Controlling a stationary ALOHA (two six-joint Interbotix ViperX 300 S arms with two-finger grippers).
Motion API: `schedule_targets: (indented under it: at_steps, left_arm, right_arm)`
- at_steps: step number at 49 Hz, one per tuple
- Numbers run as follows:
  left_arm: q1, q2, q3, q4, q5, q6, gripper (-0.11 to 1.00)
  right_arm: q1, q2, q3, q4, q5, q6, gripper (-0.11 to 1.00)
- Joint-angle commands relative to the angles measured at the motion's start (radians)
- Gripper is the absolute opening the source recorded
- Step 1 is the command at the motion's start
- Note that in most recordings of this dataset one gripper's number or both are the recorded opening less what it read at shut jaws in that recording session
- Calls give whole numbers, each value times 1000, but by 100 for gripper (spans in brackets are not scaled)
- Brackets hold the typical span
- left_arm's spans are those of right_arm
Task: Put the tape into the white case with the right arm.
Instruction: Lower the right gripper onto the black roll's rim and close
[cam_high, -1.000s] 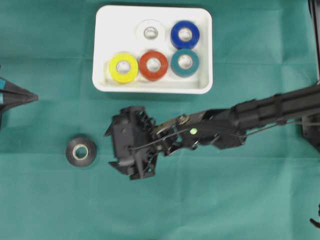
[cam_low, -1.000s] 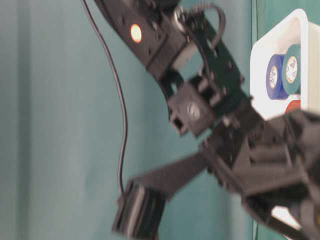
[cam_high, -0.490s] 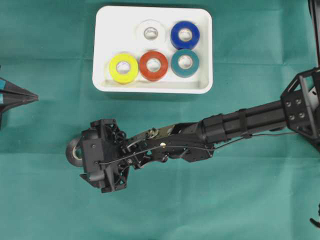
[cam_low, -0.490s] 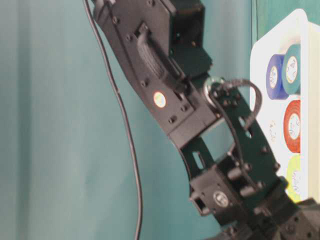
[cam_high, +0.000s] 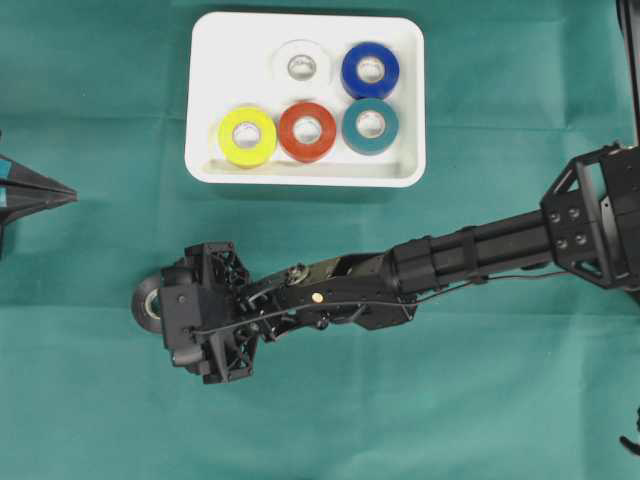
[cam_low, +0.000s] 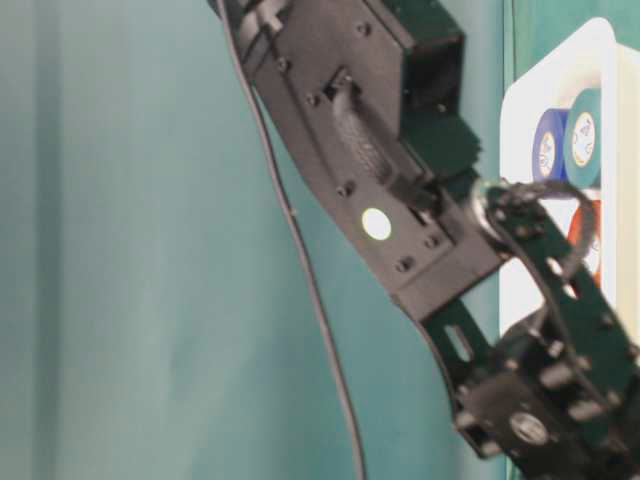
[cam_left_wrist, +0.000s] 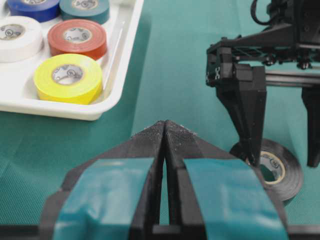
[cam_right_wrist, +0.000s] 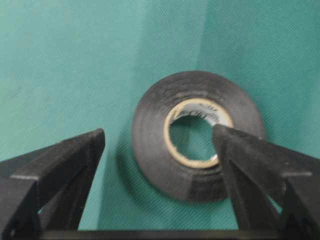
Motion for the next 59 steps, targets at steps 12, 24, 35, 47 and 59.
schedule_targets:
  at_steps: [12, 24, 35, 47, 59]
  left_arm:
    - [2, 9, -9, -2, -5, 0, 0]
    - [0, 8, -9, -2, -5, 0, 0]
    - [2, 8, -9, -2, -5, 0, 0]
    - [0, 9, -9, -2, -5, 0, 0]
    - [0, 9, -9, -2, -5, 0, 0]
  right_arm:
    - [6, 20, -78, 3, 74, 3, 44]
    - [6, 21, -89, 2, 117, -2, 15]
    - [11, 18, -89, 2, 101, -3, 11]
    - [18, -2, -89, 2, 106, -3, 11]
    - [20, -87, -77, -2, 127, -3, 0]
